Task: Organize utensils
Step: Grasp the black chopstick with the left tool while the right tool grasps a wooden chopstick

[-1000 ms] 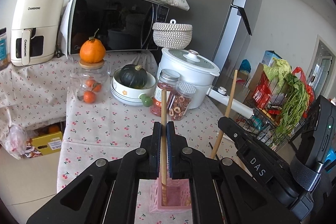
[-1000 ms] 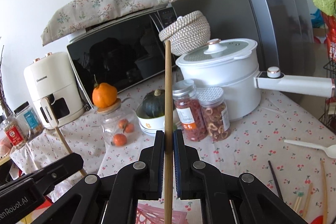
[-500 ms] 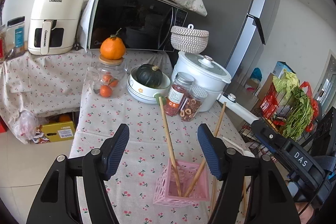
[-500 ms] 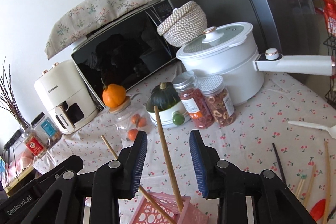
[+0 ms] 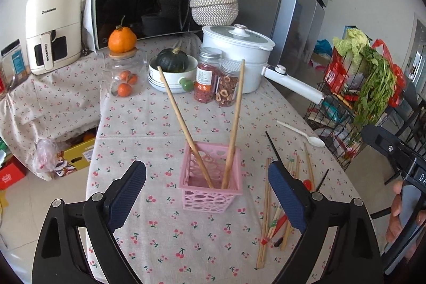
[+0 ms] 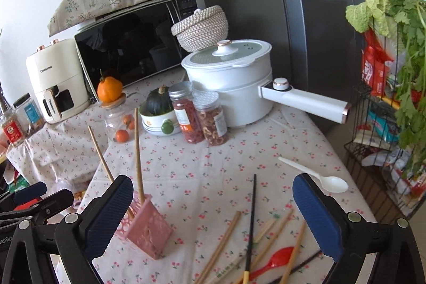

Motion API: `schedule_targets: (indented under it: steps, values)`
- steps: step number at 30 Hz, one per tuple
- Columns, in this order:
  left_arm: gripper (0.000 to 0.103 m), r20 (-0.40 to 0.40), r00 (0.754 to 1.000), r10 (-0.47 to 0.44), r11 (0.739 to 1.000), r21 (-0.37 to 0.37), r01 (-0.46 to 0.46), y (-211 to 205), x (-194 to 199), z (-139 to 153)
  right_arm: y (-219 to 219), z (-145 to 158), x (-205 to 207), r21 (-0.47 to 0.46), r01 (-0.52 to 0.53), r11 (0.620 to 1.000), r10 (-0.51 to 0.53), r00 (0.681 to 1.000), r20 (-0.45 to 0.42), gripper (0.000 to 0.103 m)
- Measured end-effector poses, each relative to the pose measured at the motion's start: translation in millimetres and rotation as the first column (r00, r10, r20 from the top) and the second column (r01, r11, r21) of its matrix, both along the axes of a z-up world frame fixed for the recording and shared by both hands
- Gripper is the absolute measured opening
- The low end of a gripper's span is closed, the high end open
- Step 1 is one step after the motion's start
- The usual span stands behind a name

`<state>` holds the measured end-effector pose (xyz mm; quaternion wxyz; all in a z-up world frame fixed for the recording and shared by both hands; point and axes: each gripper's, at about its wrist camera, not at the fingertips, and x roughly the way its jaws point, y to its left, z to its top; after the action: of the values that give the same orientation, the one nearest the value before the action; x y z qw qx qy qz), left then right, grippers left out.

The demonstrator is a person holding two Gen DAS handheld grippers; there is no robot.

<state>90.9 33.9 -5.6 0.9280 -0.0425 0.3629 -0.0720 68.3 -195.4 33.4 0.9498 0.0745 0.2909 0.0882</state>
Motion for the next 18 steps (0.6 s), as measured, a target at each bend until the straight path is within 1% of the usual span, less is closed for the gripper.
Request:
schedule_targets:
  steps: [3,5,9,11,14,16,18]
  values:
    - [0.096,-0.054,0.997,-0.058,0.998,0.016,0.059,-19,-6,-7,-13,-4,-9,-0.031,0.012,0.999,-0.013,1.0,-0.029,0.103]
    - [0.096,-0.097,0.991,-0.089,0.995,0.037,0.092,-31,-10,-15,-24,-8,-13,-0.034,0.023,0.999,-0.024,0.998,-0.052,0.103]
    - [0.096,-0.159,0.981,-0.107,0.982,0.14,0.13,-57,-14,-32,-55,-22,-15,-0.022,0.082,0.996,-0.084,0.987,-0.139,0.103]
    - [0.096,-0.18,0.976,-0.119,0.972,0.177,0.152,-69,-14,-38,-72,-29,-15,-0.01,0.124,0.992,-0.124,0.976,-0.18,0.103]
    - [0.096,-0.21,0.969,-0.132,0.965,0.195,0.174,-86,-13,-42,-97,-37,-11,0.036,0.196,0.98,-0.181,0.951,-0.251,0.103]
    - [0.096,-0.235,0.961,-0.146,0.964,0.187,0.192,-97,-9,-43,-112,-43,-7,0.061,0.262,0.963,-0.23,0.919,-0.32,0.103]
    - [0.096,-0.256,0.955,-0.152,0.963,0.177,0.201,-109,-3,-42,-122,-52,-2,0.069,0.294,0.953,-0.247,0.89,-0.383,0.103]
